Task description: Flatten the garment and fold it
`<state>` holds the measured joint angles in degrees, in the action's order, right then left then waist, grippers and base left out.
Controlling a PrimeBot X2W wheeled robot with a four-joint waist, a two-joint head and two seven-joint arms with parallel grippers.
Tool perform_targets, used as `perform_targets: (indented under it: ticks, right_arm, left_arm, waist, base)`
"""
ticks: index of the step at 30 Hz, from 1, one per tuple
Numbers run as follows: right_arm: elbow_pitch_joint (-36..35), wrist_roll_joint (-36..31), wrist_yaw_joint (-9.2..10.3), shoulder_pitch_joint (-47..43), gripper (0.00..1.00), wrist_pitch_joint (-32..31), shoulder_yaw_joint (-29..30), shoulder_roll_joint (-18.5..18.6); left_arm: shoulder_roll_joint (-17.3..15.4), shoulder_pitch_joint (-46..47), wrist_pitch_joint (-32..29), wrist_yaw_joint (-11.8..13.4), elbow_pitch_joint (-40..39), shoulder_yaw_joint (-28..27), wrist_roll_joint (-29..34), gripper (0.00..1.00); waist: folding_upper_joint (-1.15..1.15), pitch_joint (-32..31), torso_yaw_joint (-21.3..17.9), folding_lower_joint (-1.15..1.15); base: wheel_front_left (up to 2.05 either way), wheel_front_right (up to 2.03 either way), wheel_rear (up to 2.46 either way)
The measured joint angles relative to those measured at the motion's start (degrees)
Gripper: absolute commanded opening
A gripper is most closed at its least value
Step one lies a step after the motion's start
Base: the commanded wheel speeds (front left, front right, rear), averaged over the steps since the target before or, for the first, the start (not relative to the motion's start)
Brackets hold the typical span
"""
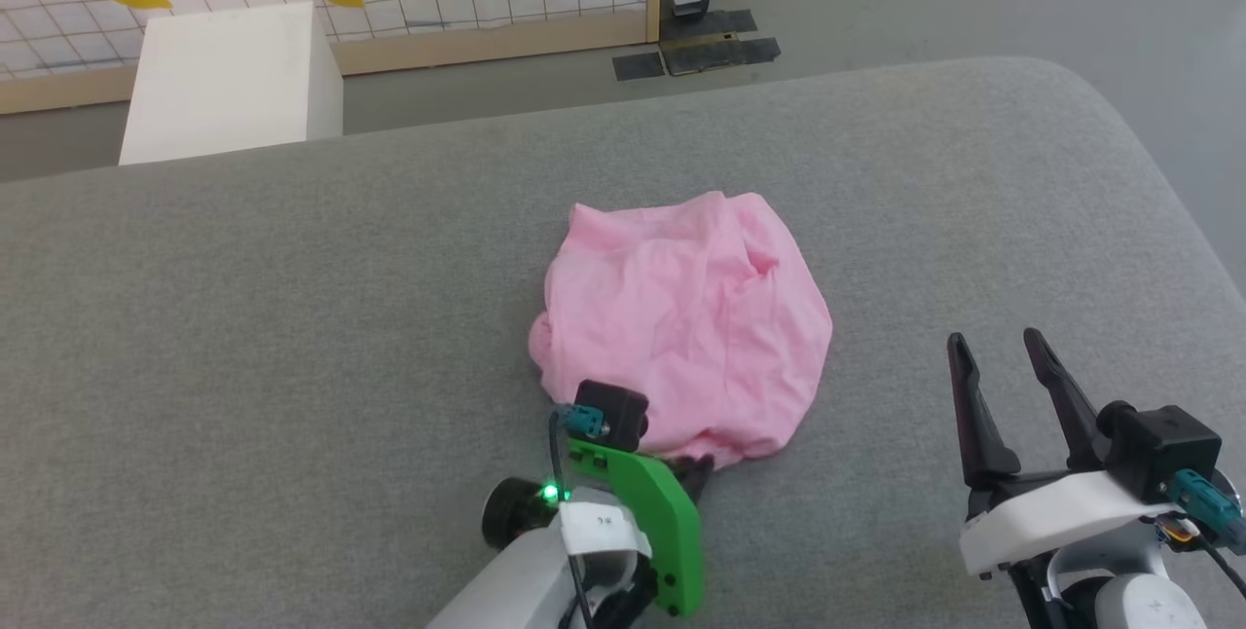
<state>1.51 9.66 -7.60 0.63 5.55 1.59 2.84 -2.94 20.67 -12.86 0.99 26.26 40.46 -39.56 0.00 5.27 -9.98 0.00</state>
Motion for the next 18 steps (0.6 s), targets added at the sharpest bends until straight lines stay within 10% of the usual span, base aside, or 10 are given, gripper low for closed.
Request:
perform_targets:
  ticks: [12, 18]
  right_arm:
    - [-0.3, -0.1, 0.00, 0.0, 1.00, -0.5, 0.2, 0.0]
    - [-0.6, -0.1, 0.00, -0.1, 1.00, -0.5, -0.2, 0.0]
  left_arm:
    - [0.1, 5.8, 14.1, -3.9, -23.0, 2.1, -9.4, 0.00]
    - [-1.9, 4.8, 16.2, 0.8, -30.0, -4.0, -11.5, 0.00]
  waist:
    - [0.00, -2.1, 3.4, 0.00]
    - [0.00, -2.5, 4.8, 0.00]
  base:
    - [0.00, 0.00, 0.00]
    - [0.00, 0.00, 0.00]
